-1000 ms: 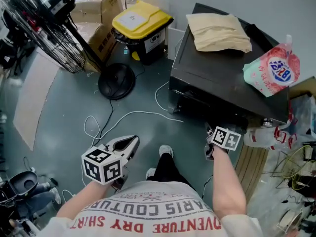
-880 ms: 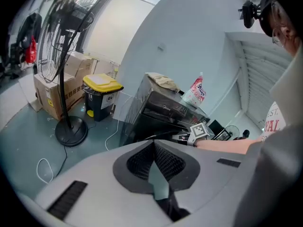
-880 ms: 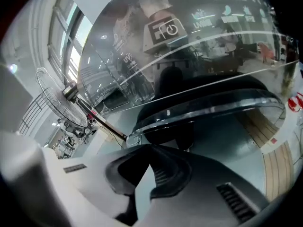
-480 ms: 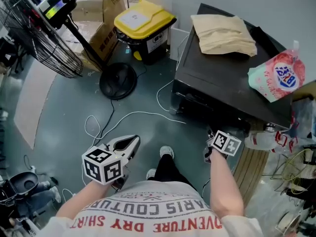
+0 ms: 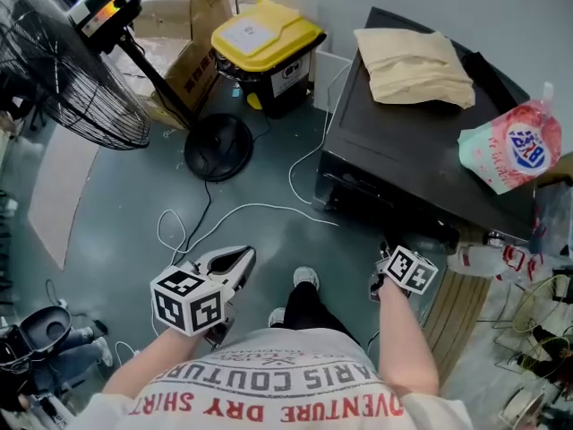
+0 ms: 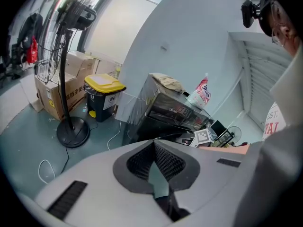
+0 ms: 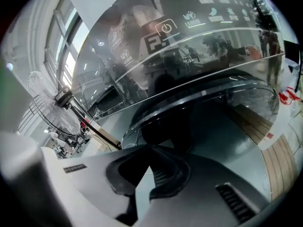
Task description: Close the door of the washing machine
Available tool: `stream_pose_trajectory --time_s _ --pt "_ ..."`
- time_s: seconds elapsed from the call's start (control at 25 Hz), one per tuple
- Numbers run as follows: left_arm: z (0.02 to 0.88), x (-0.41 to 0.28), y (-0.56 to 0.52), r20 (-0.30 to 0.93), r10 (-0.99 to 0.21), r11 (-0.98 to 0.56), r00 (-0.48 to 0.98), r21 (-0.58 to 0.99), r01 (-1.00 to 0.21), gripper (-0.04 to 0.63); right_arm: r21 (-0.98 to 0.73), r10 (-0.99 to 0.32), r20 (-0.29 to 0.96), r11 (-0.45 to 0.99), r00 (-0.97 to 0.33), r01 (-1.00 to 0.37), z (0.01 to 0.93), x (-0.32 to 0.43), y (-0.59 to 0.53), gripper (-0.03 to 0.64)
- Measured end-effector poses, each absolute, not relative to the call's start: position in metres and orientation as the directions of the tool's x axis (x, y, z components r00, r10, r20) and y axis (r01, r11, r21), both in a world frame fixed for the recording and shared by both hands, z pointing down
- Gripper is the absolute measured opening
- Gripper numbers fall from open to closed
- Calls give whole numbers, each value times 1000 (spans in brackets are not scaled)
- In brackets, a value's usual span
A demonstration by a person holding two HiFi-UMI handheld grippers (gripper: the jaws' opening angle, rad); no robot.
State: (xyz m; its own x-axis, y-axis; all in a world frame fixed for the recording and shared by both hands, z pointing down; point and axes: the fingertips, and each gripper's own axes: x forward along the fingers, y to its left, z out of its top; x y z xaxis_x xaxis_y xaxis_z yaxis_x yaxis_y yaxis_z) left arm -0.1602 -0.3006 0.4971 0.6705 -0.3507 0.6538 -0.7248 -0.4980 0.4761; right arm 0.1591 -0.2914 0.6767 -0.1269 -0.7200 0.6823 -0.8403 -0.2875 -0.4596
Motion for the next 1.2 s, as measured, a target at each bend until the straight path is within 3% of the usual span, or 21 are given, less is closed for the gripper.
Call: stream_pose_trajectory --time_s 0.2,0.36,0.6,0.72,0.96,1.2 --pt "499 -162 -307 651 -356 -496 671 477 -726 28 -461 -732 670 -284 -120 -841 677 161 -298 18" --pt "501 -166 -309 651 -362 -488 667 477 -731 28 -424 -687 703 -194 -186 -884 681 147 -308 18" --pt "496 -163 -312 631 -382 -479 675 489 -729 28 -423 -649 739 -236 -182 -875 683 147 -308 20" --pt "492 -166 -307 618 -394 -474 680 497 -727 28 -456 -626 735 -174 -260 -873 680 136 -312 20" --pt "481 -188 -295 604 -427 -460 673 496 -737 28 -612 -628 583 79 -516 -787 623 73 -308 20" --pt "456 -207 -278 557 -466 -472 688 501 -725 28 -626 -685 347 340 -641 -702 515 9 -302 20"
